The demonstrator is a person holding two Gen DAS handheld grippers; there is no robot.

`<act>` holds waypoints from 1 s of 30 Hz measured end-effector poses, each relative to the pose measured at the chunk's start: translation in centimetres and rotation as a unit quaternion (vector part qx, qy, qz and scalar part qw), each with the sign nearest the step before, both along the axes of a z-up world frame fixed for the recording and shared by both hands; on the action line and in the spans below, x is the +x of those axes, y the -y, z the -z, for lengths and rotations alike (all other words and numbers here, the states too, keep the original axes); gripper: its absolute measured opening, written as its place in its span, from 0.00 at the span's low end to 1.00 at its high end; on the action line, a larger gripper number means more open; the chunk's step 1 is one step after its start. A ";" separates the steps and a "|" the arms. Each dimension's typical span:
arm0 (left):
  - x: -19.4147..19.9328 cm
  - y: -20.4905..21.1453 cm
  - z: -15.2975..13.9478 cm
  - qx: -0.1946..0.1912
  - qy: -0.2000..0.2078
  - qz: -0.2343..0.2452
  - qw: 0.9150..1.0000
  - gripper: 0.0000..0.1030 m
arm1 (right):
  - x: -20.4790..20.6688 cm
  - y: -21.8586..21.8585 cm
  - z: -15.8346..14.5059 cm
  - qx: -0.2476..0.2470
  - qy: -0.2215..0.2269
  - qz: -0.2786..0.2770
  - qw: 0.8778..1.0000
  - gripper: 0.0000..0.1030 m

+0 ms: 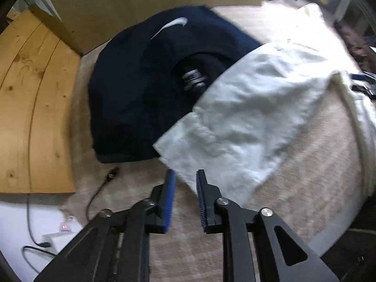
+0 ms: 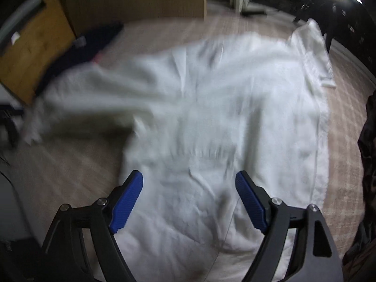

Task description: Fold clothes

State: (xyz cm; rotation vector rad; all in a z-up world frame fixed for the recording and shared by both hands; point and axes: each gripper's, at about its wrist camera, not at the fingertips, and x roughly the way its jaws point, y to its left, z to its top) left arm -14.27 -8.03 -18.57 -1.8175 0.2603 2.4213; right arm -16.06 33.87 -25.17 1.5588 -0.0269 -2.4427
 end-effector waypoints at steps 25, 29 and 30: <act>-5.1 2.8 3.6 -0.006 -0.018 -0.004 1.000 0.44 | -5.7 7.7 -3.7 -0.069 -0.030 -0.032 0.997 0.78; -5.9 0.9 2.0 0.004 -0.042 0.052 0.998 0.46 | -5.2 2.1 -5.6 -0.113 -0.041 0.056 0.991 0.78; -6.4 0.7 2.1 0.000 -0.040 0.064 0.997 0.46 | -4.6 0.5 -6.3 -0.117 -0.047 0.078 0.989 0.78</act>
